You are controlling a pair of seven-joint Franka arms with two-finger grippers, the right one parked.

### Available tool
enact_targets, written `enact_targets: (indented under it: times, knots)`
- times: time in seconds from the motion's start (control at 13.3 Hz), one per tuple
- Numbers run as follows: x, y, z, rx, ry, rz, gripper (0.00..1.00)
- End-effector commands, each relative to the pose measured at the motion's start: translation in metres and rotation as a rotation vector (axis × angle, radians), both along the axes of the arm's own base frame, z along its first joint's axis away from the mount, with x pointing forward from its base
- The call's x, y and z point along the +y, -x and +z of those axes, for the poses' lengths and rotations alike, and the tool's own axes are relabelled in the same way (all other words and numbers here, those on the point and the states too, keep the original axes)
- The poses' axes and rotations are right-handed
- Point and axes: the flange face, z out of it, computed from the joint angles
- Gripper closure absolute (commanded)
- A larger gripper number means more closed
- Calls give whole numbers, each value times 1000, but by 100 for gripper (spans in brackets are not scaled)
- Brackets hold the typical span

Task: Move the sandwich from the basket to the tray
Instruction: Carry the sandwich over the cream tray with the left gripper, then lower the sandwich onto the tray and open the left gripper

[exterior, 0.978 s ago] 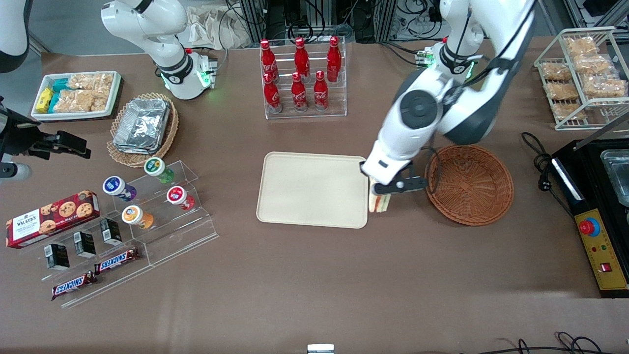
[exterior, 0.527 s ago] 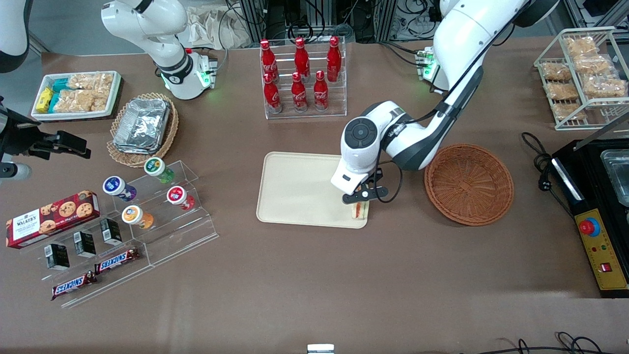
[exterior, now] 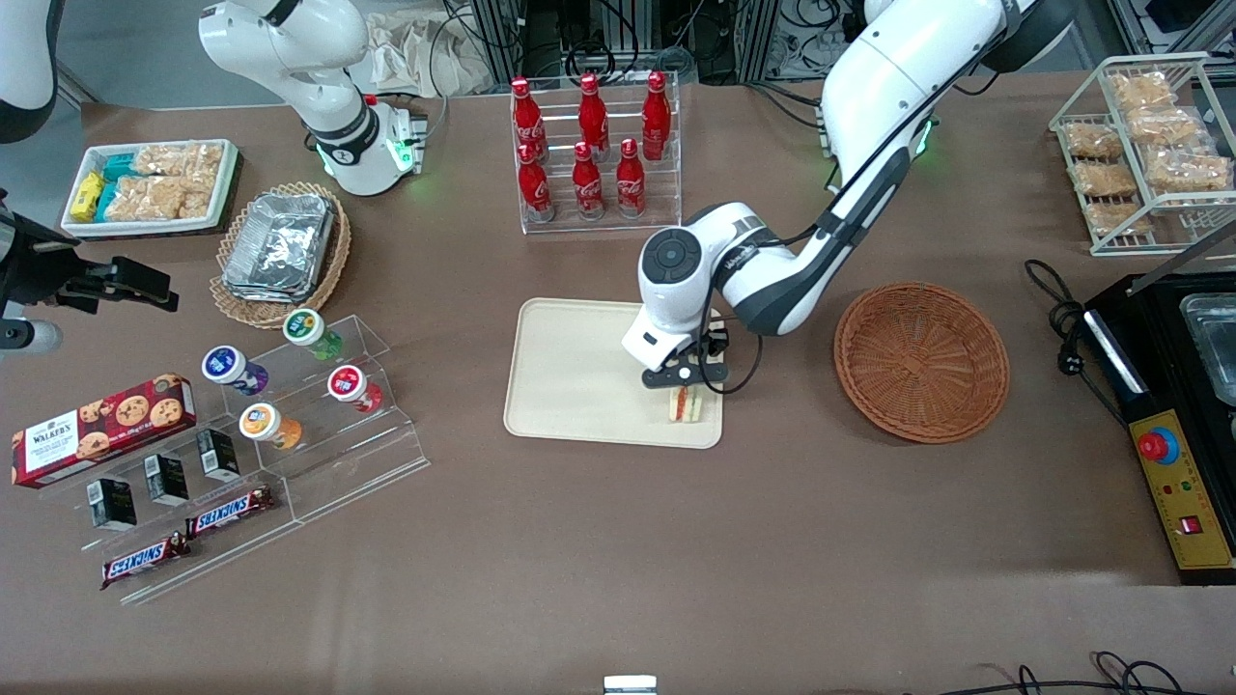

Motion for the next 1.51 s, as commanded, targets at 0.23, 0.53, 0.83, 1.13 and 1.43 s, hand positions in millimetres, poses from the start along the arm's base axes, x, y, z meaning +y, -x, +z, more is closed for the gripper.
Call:
enact_targets:
  times: [0.23,0.53,0.83,1.13,1.43]
  knots:
    - [1,-6,-14,-22,-23,-5,92]
    - [6,-13,-6,-33,-19,33,0]
    - [22,-31,32,-67,-34,110,0]
    - [63,-62,144,-74,-53,264,0]
    - [143,-78,247,-81,11,362,0]
